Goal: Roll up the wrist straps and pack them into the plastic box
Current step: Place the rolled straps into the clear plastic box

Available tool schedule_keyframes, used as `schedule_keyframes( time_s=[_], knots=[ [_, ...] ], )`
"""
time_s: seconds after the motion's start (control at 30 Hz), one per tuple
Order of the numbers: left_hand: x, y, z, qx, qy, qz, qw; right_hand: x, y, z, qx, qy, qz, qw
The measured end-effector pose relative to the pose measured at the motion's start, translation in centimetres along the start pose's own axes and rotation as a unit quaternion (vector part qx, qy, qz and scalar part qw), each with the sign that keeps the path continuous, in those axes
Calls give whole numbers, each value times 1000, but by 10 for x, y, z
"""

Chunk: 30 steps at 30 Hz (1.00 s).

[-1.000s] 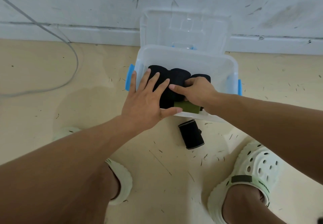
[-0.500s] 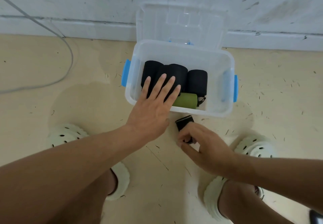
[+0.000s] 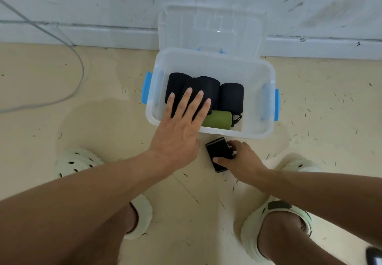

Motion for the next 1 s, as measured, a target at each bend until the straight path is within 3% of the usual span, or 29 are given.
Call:
schedule_keyframes(
  time_s=[0.27,0.37,0.53,0.67,0.8,0.93,1.0],
  knots=[
    [-2,0,0,5,-2,-1,1000,8,-18,-10,-7,-83,-16,996],
    [-2,0,0,8,-3,0,1000,8,-20,-34,47,-46,8,998],
    [-1,-1,1,7,-14,3,1000,24,-35,-81,219,17,57,974],
    [-3,-1,0,15,-6,-16,1000,57,-69,-99,267,85,133,951],
    [2,0,1,25,2,-39,999,95,-95,-70,183,167,201,948],
    [2,1,1,30,-13,-38,999,106,-99,-23,23,91,282,955],
    [1,2,2,33,-18,-36,999,99,-95,-1,-32,63,256,964]
  ],
)
Point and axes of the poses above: each hand's wrist, its own z-axis towards the middle knuckle, its own x-axis out of the back of the hand, y = z × x, the point moved 2 cm from there along z, towards the middle knuckle, and after that the axes turned 3 degrees about y, right-handed, at the moved point
